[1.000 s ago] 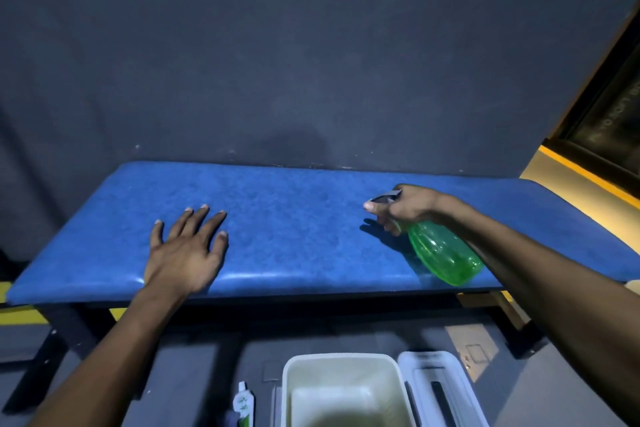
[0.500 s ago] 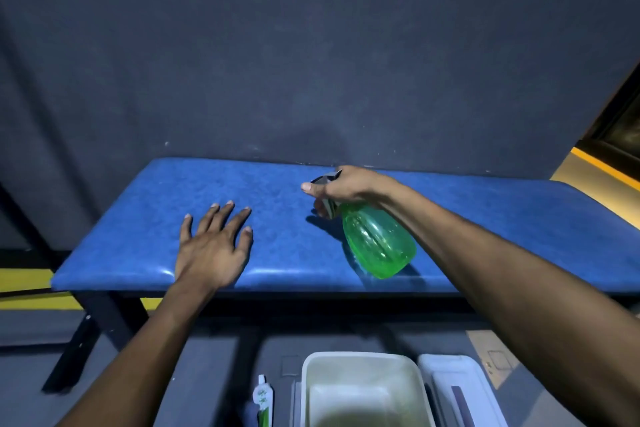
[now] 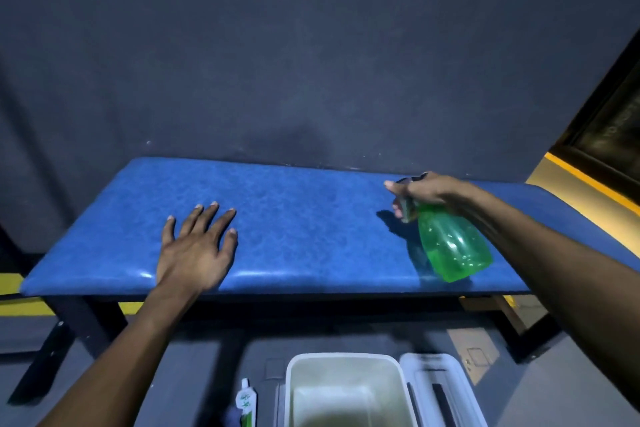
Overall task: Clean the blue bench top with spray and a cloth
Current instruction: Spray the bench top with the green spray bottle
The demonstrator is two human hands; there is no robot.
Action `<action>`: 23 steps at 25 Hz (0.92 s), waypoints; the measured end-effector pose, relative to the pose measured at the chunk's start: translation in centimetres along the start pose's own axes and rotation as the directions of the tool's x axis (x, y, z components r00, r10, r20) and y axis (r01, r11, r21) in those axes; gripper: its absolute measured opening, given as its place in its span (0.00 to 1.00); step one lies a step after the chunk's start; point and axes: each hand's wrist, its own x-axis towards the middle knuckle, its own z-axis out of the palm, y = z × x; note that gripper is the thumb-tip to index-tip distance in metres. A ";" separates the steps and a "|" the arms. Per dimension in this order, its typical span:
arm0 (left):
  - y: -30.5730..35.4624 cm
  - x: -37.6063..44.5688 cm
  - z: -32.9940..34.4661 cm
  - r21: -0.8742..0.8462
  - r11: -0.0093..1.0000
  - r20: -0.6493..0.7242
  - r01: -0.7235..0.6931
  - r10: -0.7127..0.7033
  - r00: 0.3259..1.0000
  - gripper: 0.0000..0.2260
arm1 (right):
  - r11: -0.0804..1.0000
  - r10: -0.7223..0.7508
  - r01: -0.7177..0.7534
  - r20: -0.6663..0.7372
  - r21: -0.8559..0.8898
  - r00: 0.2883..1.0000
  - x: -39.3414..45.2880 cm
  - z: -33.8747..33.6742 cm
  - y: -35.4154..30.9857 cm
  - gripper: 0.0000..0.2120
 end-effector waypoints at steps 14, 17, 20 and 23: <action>0.3 0.0 -0.2 -0.003 1.000 0.007 0.005 -0.005 1.000 0.27 | 0.997 -0.064 0.059 0.095 0.051 0.993 -1.1 6.3 -3.7 0.20; 0.2 0.0 -0.1 -0.005 1.000 0.004 0.010 -0.010 1.000 0.27 | 0.991 -0.115 0.095 0.219 0.099 0.969 -1.4 9.4 -6.9 0.19; 0.2 0.1 -0.2 0.000 1.000 0.003 0.009 -0.009 1.000 0.27 | 0.989 -0.104 0.074 0.251 0.126 0.962 -1.7 12.5 -8.5 0.18; 0.1 0.1 -0.1 0.006 1.000 0.000 0.010 -0.010 1.000 0.27 | 0.990 -0.102 0.075 0.239 0.120 0.966 -2.3 13.6 -8.6 0.17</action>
